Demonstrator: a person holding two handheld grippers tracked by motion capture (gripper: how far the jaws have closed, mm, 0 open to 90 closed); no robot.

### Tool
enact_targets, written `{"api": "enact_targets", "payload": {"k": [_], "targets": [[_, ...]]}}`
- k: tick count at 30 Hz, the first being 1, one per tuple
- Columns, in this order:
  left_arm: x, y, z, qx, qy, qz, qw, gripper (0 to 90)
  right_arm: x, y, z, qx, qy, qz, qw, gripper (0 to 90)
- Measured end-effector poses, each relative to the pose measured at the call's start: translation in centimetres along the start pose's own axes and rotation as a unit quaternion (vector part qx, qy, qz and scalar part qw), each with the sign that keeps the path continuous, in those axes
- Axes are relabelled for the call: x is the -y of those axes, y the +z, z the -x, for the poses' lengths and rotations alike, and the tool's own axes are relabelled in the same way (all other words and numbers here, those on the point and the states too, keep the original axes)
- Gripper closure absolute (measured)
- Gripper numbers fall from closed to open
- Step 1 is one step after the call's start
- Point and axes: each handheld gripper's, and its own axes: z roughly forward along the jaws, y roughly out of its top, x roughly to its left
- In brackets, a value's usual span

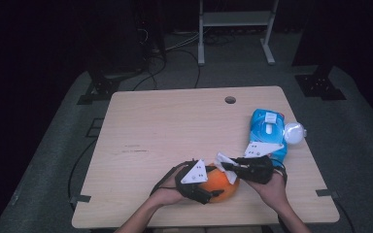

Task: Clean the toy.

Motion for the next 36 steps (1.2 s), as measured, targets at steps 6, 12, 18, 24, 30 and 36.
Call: {"api": "enact_targets", "payload": {"k": [6, 12, 18, 24, 30, 36], "targets": [[0.1, 0.0, -0.5, -0.001, -0.025, 0.010, 0.9996, 27.1, 1.0, -0.5, 2.1, 0.015, 0.034, -0.014, 0.9992, 78.5], [0.1, 0.2, -0.7, -0.004, -0.050, 0.013, 0.9987, 24.8, 1.1, -1.1, 2.0, 0.015, 0.030, -0.020, 0.9992, 78.9], [-0.2, 0.7, -0.4, -0.019, -0.058, 0.010, 0.9981, 24.0, -0.1, -0.6, -0.2, -0.019, 0.012, -0.006, 0.9997, 79.1], [0.2, 0.4, -0.8, -0.020, -0.064, 0.012, 0.9977, 24.7, -0.6, -0.1, -1.0, -0.010, -0.015, -0.012, 0.9998, 79.0], [0.3, 0.3, -1.1, -0.017, -0.070, 0.017, 0.9972, 24.8, 1.4, -1.8, 2.9, 0.030, 0.046, -0.017, 0.9984, 79.0], [0.3, 0.4, -1.3, -0.021, -0.086, 0.022, 0.9959, 23.6, 1.1, -1.6, 1.8, 0.020, 0.031, -0.017, 0.9992, 79.0]]}}
